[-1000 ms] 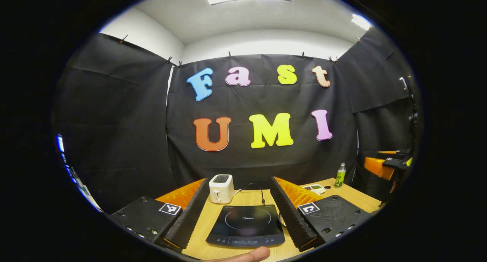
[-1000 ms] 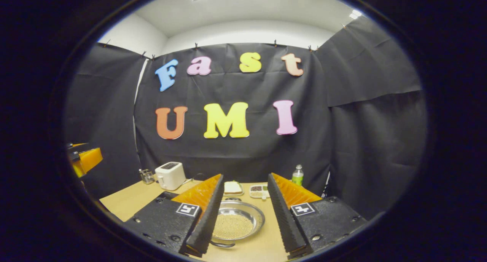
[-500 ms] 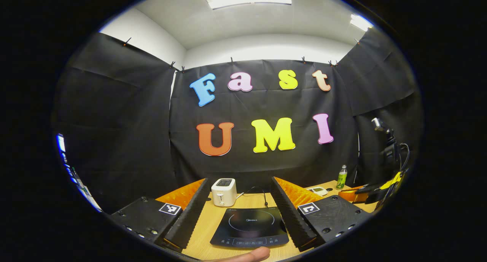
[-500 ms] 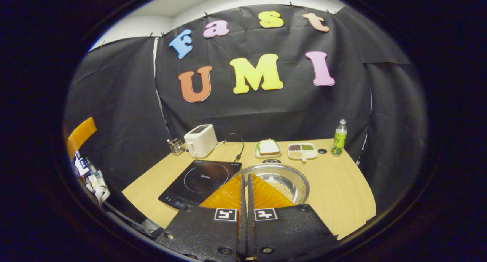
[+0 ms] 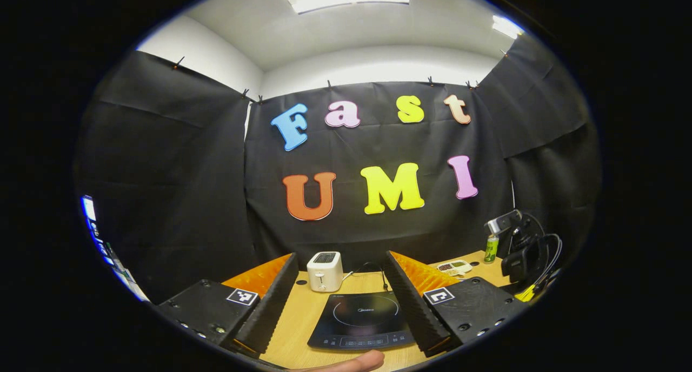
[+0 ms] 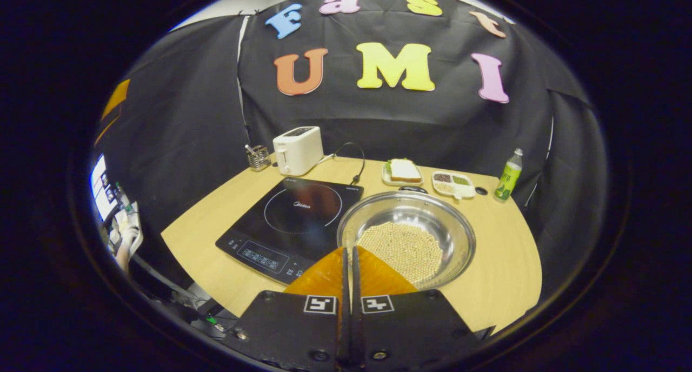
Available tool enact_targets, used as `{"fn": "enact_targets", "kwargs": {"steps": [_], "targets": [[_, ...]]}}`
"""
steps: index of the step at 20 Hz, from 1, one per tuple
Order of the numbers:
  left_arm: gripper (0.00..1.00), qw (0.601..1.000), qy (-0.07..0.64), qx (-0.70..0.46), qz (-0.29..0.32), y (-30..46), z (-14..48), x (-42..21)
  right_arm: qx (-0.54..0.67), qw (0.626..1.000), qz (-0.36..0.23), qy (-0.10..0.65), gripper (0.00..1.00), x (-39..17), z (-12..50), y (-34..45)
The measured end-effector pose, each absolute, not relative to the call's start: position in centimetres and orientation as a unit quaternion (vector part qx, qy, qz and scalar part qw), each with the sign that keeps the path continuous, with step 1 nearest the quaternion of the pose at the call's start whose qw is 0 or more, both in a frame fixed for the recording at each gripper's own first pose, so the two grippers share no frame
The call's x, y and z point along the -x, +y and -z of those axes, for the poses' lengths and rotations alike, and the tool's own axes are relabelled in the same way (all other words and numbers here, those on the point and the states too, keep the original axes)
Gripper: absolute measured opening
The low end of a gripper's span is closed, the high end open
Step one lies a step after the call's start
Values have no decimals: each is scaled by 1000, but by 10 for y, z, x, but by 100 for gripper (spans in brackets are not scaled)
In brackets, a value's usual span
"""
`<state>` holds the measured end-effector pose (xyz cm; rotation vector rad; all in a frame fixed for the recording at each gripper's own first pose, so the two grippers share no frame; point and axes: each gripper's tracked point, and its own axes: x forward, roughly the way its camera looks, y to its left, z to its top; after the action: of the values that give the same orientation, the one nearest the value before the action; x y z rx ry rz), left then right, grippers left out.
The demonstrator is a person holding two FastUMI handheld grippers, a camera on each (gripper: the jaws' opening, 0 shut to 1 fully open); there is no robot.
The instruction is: First push the handle of the pot to place it horizontally, then grasp the pot with both hands and set it on the induction cooktop.
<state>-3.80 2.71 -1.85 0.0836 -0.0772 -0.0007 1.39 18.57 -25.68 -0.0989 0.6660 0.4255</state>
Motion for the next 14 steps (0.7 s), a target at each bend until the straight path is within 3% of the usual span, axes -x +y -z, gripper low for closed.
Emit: {"fn": "enact_targets", "kwargs": {"steps": [14], "targets": [[95, 998, -46, -41, -11, 40, 21, 41, 5, 872, -154, 464, 1, -4, 350, 174]]}}
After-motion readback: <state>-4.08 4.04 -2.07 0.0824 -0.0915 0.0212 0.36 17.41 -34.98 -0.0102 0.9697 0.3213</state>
